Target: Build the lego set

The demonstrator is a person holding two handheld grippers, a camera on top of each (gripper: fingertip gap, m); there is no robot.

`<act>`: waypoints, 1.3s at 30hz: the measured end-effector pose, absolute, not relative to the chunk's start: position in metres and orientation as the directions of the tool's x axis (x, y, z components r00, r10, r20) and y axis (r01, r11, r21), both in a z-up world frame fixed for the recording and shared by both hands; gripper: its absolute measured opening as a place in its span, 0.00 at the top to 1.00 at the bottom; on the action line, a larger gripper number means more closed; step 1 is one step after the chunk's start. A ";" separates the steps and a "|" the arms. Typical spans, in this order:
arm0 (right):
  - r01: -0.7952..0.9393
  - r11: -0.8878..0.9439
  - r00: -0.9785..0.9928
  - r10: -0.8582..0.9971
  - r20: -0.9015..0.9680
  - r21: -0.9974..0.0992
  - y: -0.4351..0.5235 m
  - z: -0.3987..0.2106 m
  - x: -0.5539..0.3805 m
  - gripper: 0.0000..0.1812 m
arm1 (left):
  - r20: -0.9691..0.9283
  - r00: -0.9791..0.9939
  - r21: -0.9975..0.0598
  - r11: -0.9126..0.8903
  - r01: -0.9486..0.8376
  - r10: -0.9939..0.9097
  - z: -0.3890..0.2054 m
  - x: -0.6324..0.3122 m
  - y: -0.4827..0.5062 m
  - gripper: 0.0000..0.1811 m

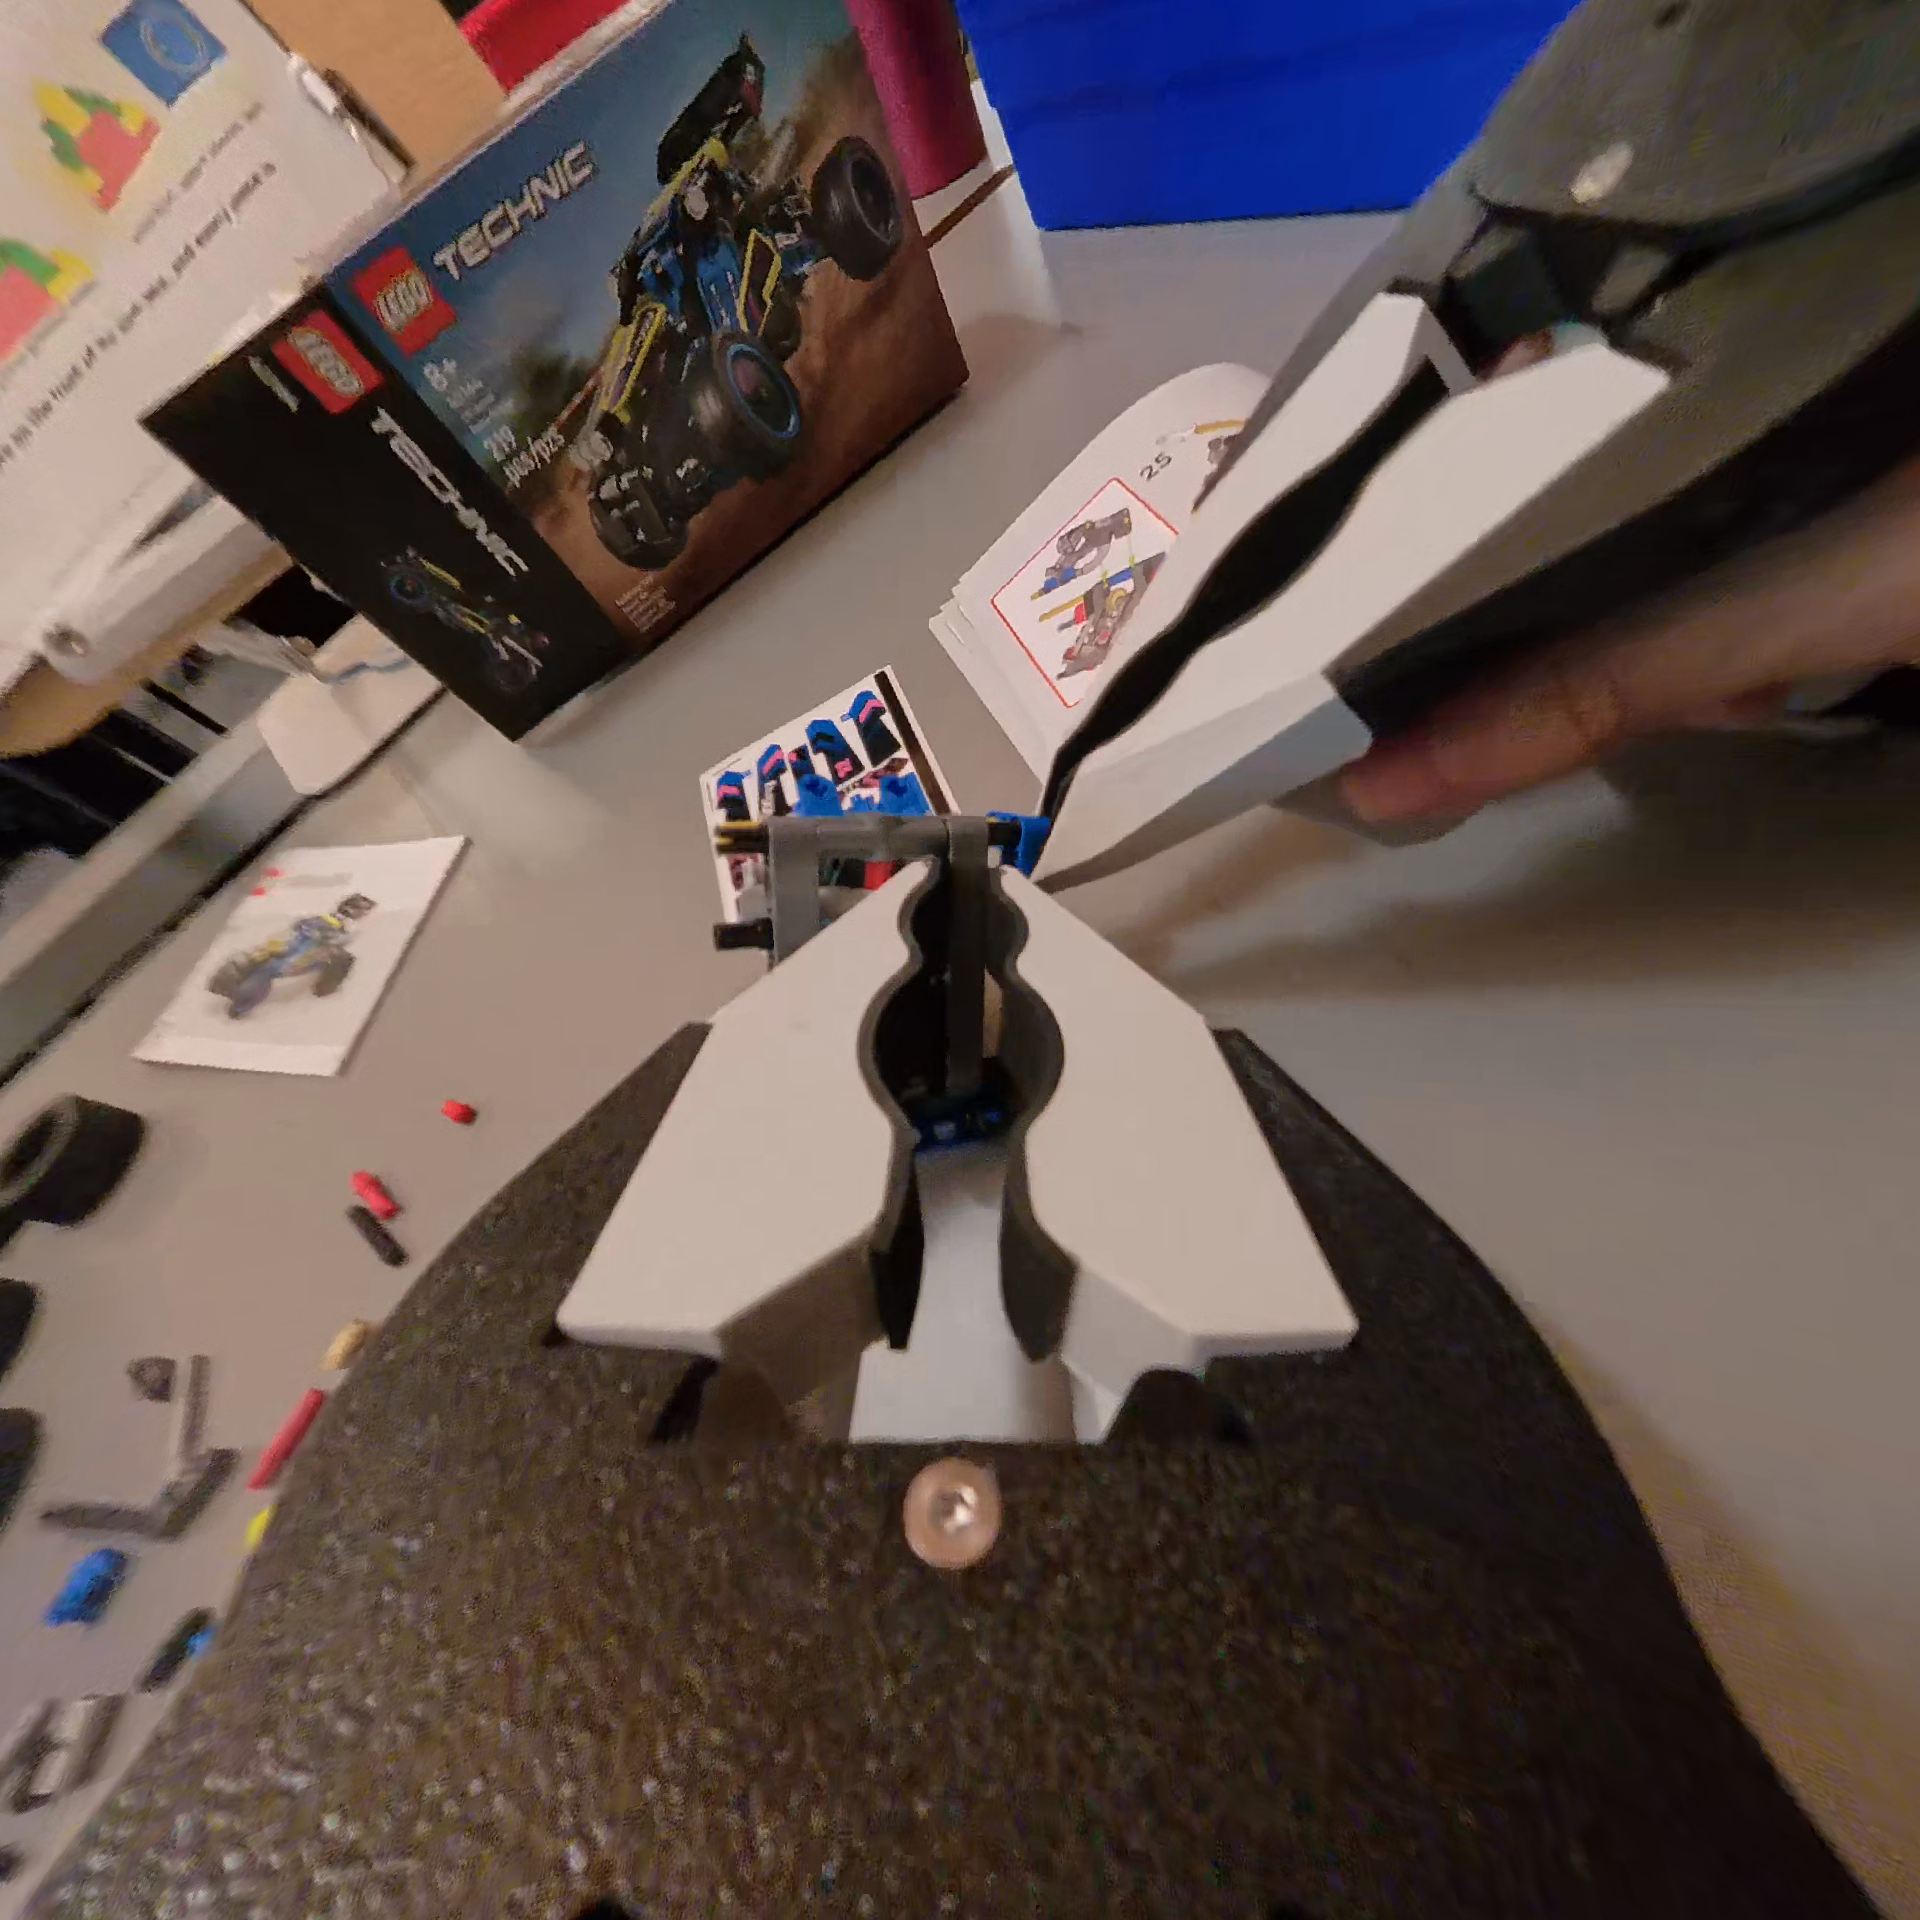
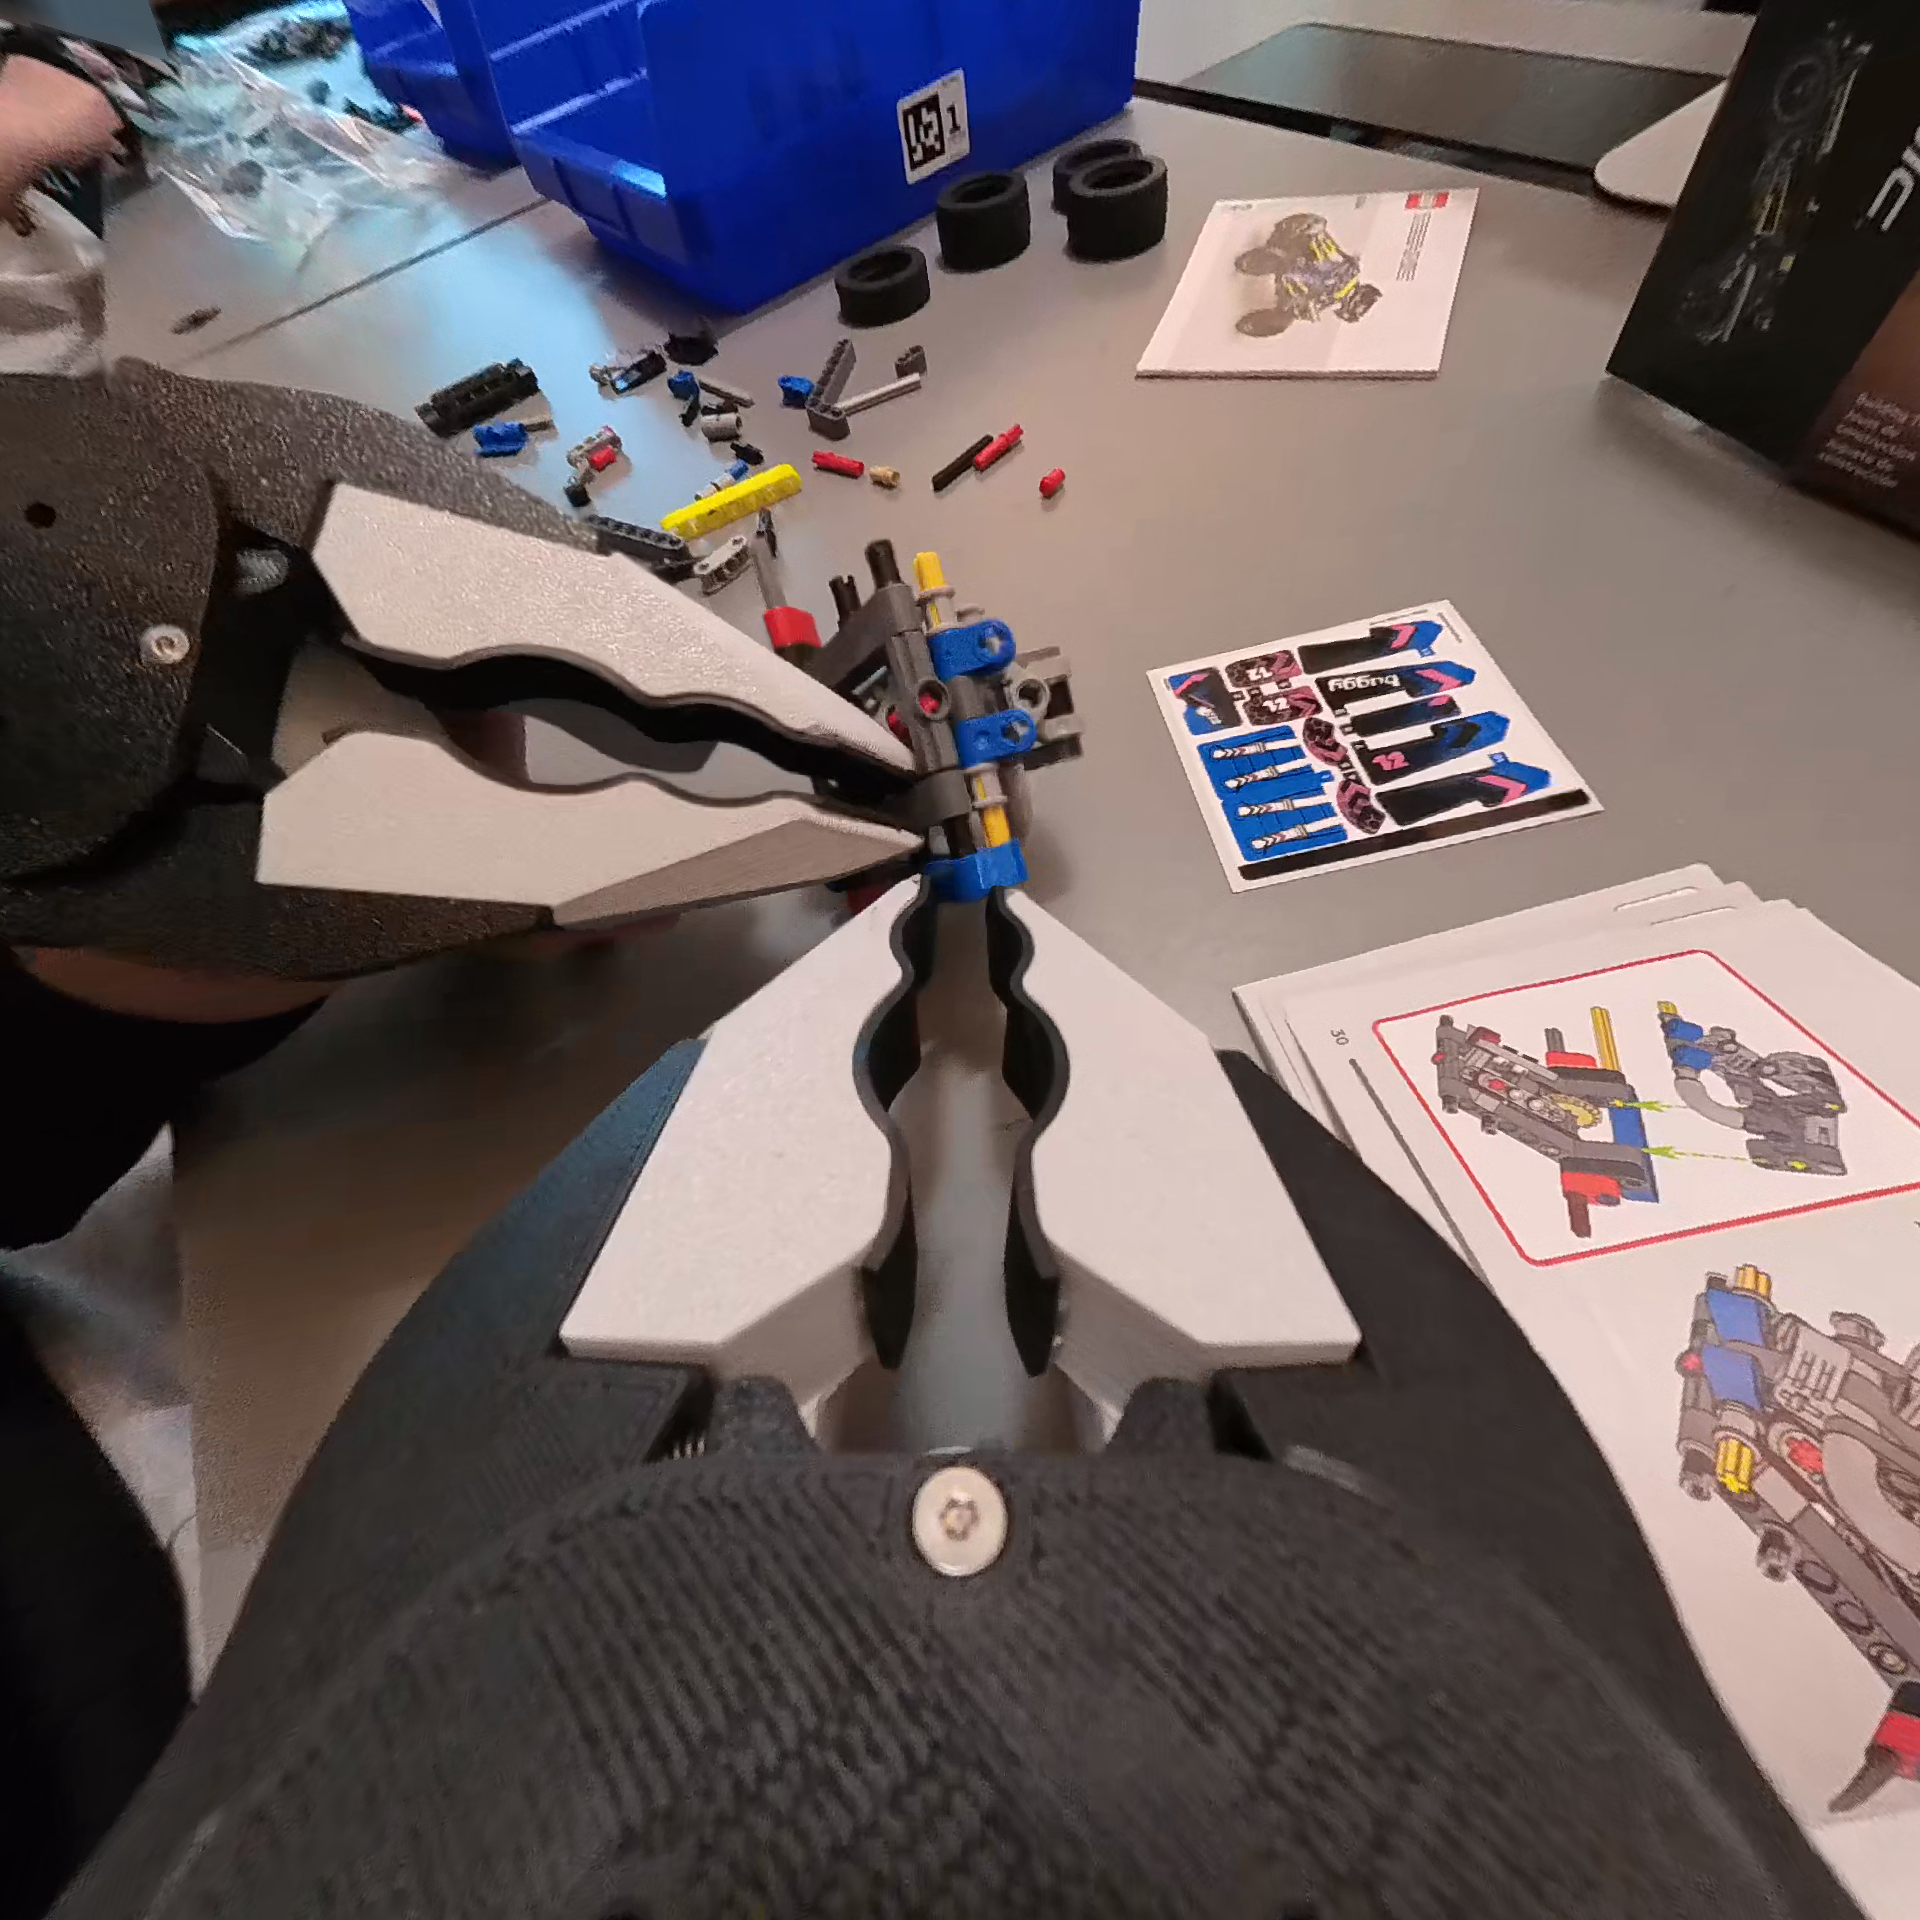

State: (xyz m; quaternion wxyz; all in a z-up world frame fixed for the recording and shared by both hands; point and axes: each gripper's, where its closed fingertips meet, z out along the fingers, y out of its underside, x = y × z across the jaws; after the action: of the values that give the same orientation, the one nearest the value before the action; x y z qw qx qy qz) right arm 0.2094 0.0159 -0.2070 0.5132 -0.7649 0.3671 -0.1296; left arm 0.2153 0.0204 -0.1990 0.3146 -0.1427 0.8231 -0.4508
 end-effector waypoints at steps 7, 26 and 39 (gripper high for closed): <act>-0.499 -0.259 0.748 -0.610 -0.261 -0.827 0.005 -0.219 0.195 0.98 | -0.752 -0.633 -0.526 0.748 0.405 -0.186 -0.201 0.203 0.008 0.98; 0.032 -0.501 0.851 -0.440 0.286 -0.865 -0.016 -0.192 0.182 0.69 | -0.384 -0.921 -0.700 0.670 0.249 -0.059 -0.205 0.189 0.000 0.98; 0.350 -0.588 0.852 -0.123 0.509 -0.729 0.010 -0.205 0.185 0.50 | -0.260 -0.922 -0.670 0.634 0.387 0.287 -0.209 0.160 -0.003 0.98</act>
State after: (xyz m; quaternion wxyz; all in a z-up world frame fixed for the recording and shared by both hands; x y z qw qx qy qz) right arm 0.1846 0.0095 -0.2051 0.4487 -0.8512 -0.0667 -0.2638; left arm 0.1600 -0.0030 -0.2091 0.0646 0.1868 0.9016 -0.3847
